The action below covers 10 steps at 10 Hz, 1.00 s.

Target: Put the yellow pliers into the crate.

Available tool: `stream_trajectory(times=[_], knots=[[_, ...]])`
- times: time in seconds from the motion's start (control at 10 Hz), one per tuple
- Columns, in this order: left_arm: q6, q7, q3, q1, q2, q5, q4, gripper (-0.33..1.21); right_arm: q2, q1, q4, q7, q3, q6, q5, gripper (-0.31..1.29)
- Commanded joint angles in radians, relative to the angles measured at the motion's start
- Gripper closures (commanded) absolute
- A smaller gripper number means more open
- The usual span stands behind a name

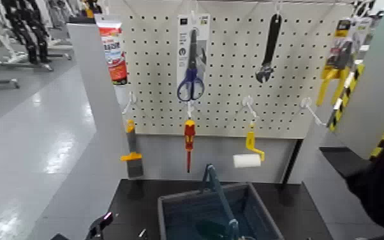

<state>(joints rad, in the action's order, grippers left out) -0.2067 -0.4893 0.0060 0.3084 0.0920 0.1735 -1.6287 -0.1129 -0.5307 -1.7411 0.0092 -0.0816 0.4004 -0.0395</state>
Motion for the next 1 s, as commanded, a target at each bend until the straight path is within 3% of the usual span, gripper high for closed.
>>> stream_trajectory(times=[0.1,0.7,0.8,1.0], knots=[[0.003,0.000,-0.003,-0.005,0.000,0.004,0.006,0.10,-0.001,0.002,0.000,0.002,0.000,0.000,0.000,0.19],[0.007,-0.002,-0.008,-0.011,0.000,0.007,0.012,0.10,-0.002,0.003,-0.003,0.009,0.006,-0.002,0.001,0.19],[0.007,-0.002,-0.008,-0.011,0.000,0.007,0.012,0.10,-0.001,0.006,-0.009,0.037,0.014,-0.014,0.000,0.19],[0.007,-0.002,-0.008,-0.011,-0.001,0.007,0.012,0.10,0.007,0.026,-0.037,0.155,0.071,-0.083,0.001,0.19]])
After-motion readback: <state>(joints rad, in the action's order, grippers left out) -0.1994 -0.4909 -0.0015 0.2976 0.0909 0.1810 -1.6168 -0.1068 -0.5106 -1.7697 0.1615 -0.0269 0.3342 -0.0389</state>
